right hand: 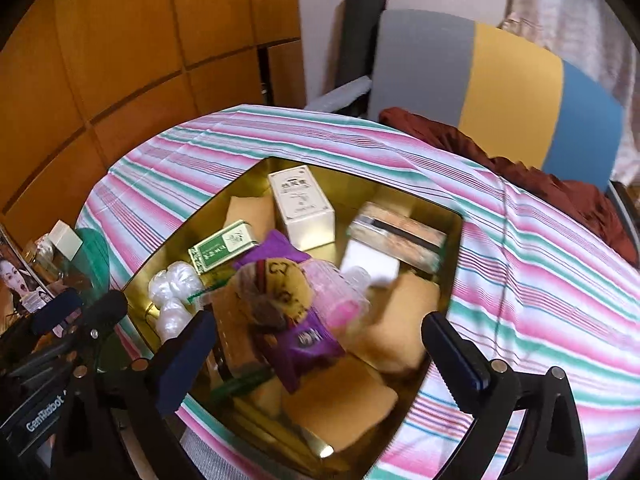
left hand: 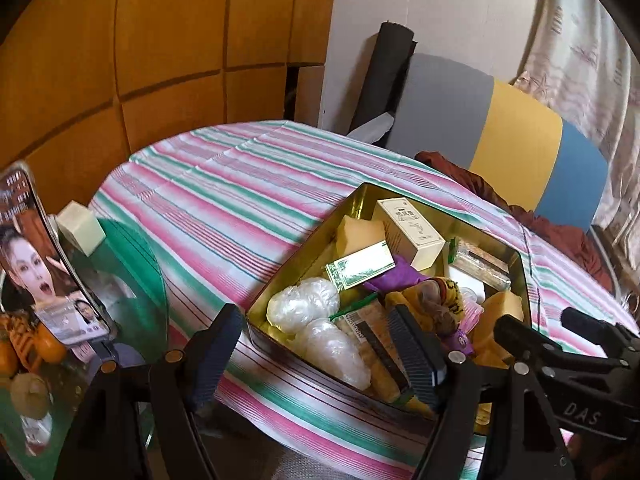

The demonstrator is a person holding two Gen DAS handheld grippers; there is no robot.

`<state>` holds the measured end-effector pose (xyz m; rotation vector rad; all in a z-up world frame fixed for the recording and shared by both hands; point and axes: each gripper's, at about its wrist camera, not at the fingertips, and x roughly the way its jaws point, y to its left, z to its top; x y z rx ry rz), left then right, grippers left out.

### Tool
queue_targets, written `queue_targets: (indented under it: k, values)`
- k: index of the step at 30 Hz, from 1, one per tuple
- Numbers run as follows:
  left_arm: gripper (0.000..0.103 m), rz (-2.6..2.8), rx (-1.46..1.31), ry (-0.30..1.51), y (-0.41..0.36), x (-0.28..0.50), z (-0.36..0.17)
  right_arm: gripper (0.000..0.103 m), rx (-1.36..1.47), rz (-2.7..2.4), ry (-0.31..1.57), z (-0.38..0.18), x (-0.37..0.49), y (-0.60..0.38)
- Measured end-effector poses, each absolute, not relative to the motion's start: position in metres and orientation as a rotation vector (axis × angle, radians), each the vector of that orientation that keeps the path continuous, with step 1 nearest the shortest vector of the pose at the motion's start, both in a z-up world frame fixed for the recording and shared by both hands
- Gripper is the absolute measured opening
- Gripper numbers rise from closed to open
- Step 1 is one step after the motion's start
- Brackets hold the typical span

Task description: Organize objects

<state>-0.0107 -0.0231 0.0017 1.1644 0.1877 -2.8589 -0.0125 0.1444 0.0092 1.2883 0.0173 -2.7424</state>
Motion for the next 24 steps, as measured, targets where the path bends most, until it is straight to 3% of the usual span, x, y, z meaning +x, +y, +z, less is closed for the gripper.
queue_targets:
  k: [24]
  values:
    - [0.077,-2.827,1.202,-0.016,-0.001,-0.004,0.013,0.103,1.336,-2.916,-0.062,0.024,0.024,0.162]
